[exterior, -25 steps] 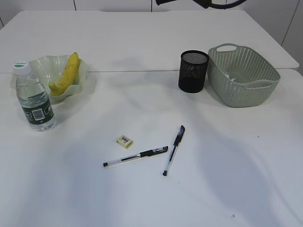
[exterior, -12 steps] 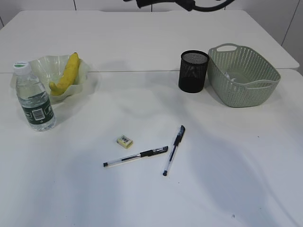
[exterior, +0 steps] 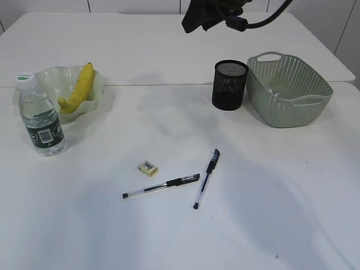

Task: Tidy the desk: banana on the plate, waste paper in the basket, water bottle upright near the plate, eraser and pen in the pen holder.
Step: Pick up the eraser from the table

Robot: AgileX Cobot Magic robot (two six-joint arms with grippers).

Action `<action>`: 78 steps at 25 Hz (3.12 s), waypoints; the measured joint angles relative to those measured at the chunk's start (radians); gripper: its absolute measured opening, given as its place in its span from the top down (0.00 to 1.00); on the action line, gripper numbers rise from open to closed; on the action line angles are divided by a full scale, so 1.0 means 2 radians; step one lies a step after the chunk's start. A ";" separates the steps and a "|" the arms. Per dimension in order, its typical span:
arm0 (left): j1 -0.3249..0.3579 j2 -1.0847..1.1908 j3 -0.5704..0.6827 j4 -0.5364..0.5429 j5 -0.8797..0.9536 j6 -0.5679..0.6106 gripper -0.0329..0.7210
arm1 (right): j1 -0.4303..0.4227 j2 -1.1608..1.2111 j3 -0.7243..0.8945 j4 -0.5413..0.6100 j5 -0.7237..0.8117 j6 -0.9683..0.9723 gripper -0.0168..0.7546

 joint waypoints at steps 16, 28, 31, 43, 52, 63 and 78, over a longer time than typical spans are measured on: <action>0.000 0.000 0.000 0.075 0.013 -0.019 0.34 | 0.073 0.000 0.126 -0.082 0.000 0.003 0.47; 0.000 0.000 0.000 0.086 0.013 -0.019 0.35 | 0.083 0.000 0.149 -0.077 -0.001 0.009 0.47; 0.000 0.000 0.000 0.095 0.013 -0.022 0.36 | 0.095 0.006 0.160 -0.077 -0.001 0.009 0.47; 0.000 0.000 0.000 0.128 0.013 -0.043 0.36 | 0.118 0.041 0.164 -0.078 -0.005 0.009 0.47; 0.000 0.003 0.000 0.145 0.013 -0.054 0.36 | 0.118 0.064 0.164 -0.077 -0.005 0.009 0.47; 0.000 0.008 0.000 0.149 0.013 -0.055 0.36 | 0.124 0.083 0.163 -0.050 -0.009 0.009 0.47; 0.000 0.009 0.000 0.149 0.018 -0.058 0.36 | 0.131 0.083 0.163 -0.041 -0.039 0.004 0.47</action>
